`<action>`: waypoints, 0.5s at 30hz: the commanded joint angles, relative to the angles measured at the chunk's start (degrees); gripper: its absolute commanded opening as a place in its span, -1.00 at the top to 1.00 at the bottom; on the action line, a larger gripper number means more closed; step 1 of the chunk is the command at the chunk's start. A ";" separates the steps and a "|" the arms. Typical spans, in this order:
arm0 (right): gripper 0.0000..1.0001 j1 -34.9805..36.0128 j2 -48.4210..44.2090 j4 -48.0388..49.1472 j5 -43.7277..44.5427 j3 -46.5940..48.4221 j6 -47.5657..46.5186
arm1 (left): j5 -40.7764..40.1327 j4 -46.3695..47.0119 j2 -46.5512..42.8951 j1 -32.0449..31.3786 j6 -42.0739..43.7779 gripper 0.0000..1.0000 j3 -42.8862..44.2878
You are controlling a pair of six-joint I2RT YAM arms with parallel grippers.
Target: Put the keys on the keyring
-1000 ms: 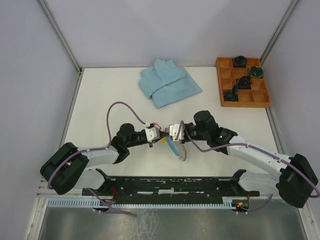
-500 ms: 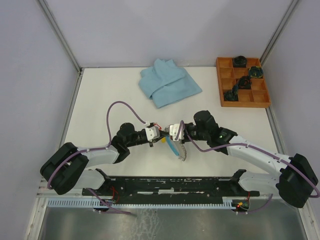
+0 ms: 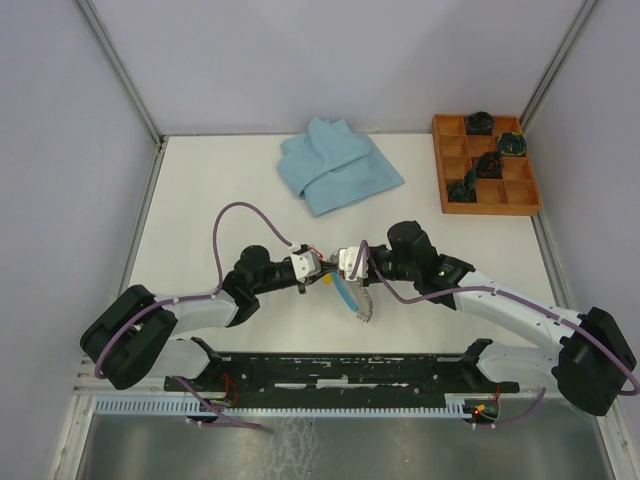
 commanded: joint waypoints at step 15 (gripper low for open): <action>0.99 0.27 -1.08 3.85 -0.61 0.73 0.86 | 2.24 3.72 -1.26 -0.23 -1.28 0.95 1.21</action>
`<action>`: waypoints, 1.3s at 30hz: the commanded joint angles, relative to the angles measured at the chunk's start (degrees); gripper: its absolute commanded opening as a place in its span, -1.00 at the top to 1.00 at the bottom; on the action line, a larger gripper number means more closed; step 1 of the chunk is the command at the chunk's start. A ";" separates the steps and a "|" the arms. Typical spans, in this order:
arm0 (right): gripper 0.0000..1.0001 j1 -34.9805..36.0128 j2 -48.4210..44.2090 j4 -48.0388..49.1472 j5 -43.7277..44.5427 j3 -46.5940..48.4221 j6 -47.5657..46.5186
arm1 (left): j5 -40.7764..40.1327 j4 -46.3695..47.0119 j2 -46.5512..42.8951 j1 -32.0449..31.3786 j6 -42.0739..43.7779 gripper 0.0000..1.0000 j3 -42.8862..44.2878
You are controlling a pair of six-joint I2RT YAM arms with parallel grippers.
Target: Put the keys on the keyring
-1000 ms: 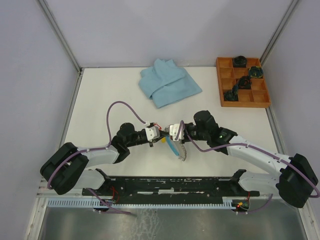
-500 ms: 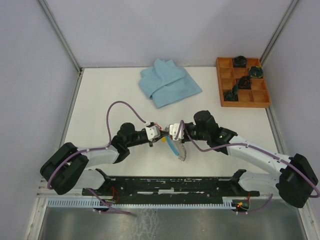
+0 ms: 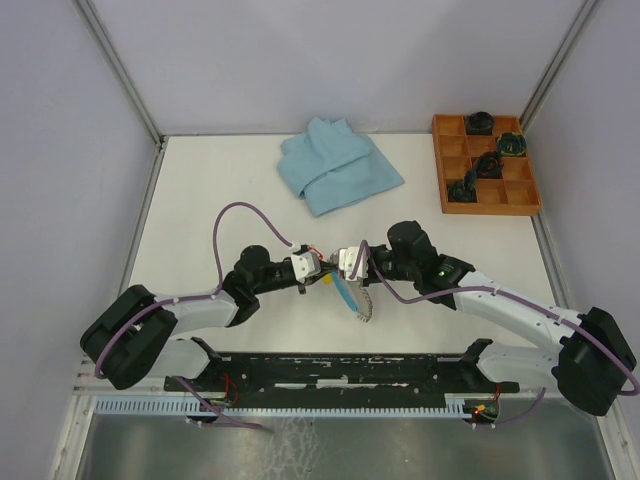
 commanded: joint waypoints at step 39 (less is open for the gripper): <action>0.99 0.27 -0.99 4.04 -0.51 0.69 1.61 | 1.74 3.44 -1.10 -0.25 -1.94 0.95 1.31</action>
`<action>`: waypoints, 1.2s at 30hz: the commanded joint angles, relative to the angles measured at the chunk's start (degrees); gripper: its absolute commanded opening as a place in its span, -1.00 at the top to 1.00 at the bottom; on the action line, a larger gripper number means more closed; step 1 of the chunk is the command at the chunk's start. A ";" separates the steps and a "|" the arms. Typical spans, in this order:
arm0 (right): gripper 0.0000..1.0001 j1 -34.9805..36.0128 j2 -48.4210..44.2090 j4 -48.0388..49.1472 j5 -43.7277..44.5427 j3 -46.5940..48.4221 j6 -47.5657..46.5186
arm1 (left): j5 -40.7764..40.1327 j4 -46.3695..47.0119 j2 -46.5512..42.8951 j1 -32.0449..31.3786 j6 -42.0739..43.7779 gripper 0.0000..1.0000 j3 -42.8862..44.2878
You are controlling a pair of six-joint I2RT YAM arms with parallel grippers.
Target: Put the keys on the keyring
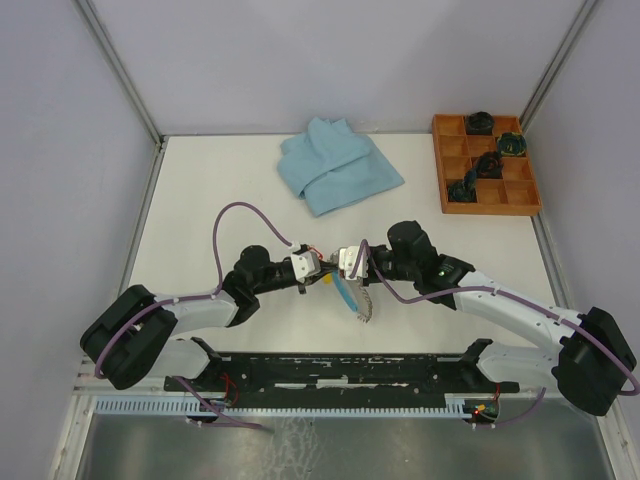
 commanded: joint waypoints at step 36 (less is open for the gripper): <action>0.99 0.27 -0.51 3.33 -2.30 0.97 2.45 | 3.50 7.03 -0.55 -0.24 -4.34 0.95 1.39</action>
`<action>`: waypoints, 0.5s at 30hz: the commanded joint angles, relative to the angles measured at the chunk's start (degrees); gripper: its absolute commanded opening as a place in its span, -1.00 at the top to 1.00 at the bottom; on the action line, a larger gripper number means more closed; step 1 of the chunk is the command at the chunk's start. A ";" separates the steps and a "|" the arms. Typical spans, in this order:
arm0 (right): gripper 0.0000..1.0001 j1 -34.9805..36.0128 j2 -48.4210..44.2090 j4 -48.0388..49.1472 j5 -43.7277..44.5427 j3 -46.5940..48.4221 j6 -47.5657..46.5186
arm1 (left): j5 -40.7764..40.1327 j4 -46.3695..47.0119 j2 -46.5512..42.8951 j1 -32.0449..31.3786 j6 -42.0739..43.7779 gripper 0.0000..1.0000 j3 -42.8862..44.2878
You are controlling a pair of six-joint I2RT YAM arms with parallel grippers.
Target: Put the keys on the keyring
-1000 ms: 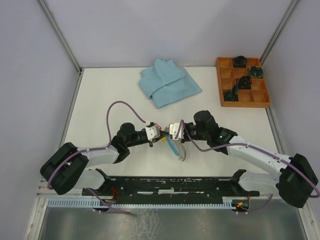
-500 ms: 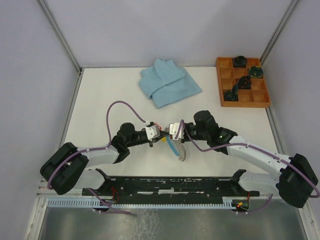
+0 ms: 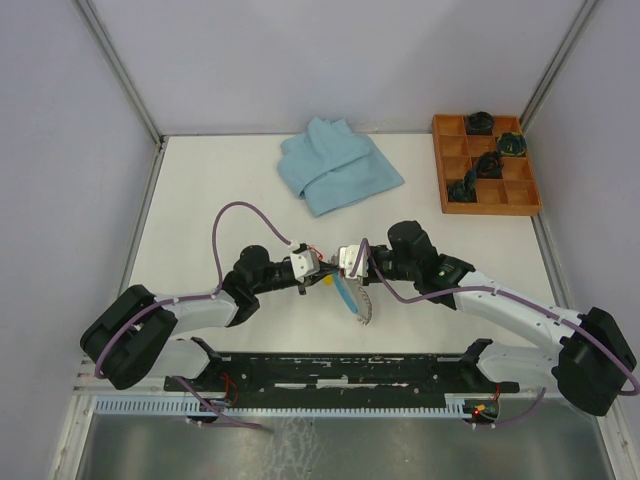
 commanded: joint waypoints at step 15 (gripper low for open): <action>0.99 0.95 0.41 4.27 -3.39 0.84 3.14 | 3.29 9.62 1.03 -0.24 -4.70 0.95 1.47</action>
